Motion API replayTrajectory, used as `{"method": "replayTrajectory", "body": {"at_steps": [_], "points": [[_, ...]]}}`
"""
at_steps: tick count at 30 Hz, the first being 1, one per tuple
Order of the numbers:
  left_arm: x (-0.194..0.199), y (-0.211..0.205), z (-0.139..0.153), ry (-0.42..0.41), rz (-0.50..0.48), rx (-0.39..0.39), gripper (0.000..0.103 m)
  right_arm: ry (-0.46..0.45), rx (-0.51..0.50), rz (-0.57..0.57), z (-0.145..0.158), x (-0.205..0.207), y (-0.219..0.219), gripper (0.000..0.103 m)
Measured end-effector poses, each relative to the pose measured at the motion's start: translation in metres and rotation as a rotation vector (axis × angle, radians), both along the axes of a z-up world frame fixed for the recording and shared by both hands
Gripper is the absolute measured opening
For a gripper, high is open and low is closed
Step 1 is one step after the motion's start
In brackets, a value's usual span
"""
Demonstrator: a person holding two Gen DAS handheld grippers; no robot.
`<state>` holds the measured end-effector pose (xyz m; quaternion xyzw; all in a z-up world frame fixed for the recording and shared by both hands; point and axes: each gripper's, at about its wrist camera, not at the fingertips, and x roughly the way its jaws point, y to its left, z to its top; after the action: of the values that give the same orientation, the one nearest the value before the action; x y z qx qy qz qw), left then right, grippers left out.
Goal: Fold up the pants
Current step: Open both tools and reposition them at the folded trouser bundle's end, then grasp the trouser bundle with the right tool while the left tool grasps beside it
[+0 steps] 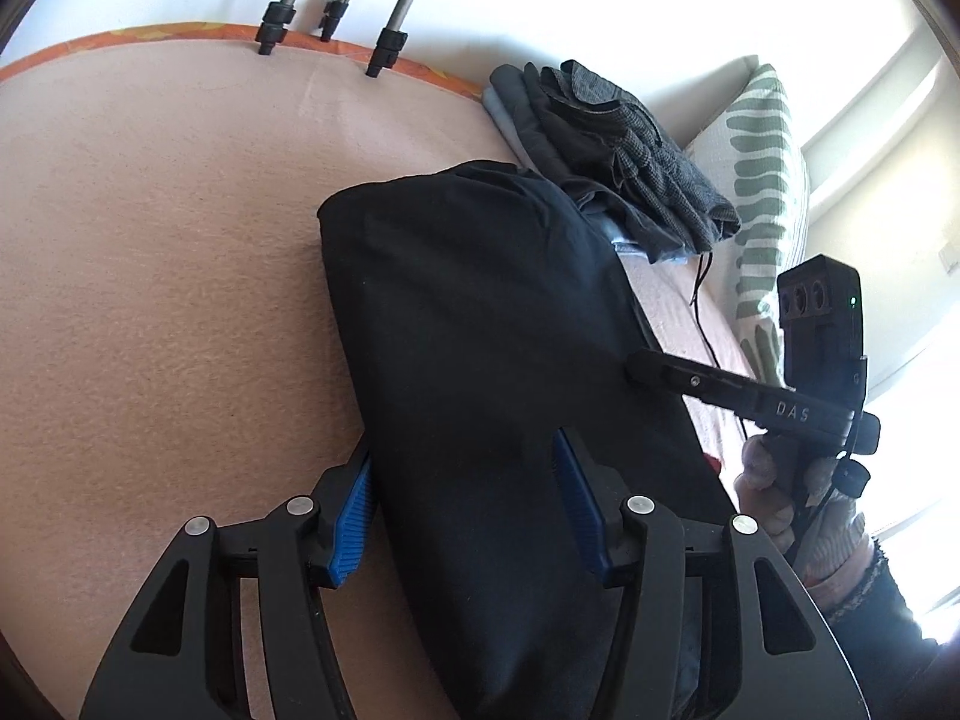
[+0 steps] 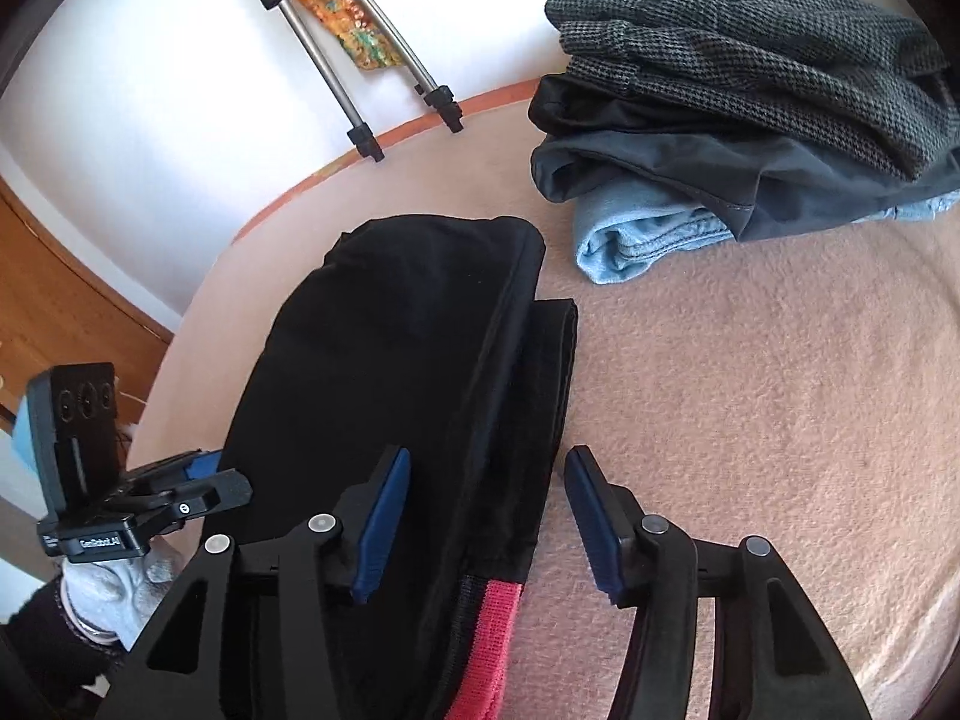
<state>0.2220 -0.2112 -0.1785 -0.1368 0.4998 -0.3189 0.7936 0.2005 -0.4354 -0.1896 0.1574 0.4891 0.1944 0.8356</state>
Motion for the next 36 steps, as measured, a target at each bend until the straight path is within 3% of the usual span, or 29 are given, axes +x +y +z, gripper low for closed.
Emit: {"method": "replayTrajectory", "body": {"at_steps": [3, 5, 10, 17, 24, 36], "points": [[0.005, -0.001, -0.002, 0.022, 0.001, -0.048, 0.053, 0.002, 0.050, 0.002, -0.002, 0.002, 0.003, 0.055], [0.006, -0.001, -0.003, 0.036, 0.009, -0.067, 0.051, 0.026, 0.118, -0.008, -0.006, 0.003, 0.001, 0.042], [0.008, 0.000, -0.007, 0.055, 0.032, -0.069, 0.031, 0.057, 0.206, -0.039, -0.011, 0.004, -0.004, 0.030], [0.002, -0.005, 0.004, -0.017, 0.027, -0.037, 0.019, -0.006, 0.148, -0.039, 0.009, -0.004, 0.008, 0.013], [-0.003, -0.009, 0.014, -0.075, 0.017, -0.026, 0.014, -0.039, 0.108, -0.052, 0.018, -0.010, 0.012, 0.010], [-0.016, -0.026, 0.052, -0.214, -0.037, -0.008, 0.011, -0.168, 0.051, -0.056, 0.062, -0.032, 0.015, 0.005]]}}
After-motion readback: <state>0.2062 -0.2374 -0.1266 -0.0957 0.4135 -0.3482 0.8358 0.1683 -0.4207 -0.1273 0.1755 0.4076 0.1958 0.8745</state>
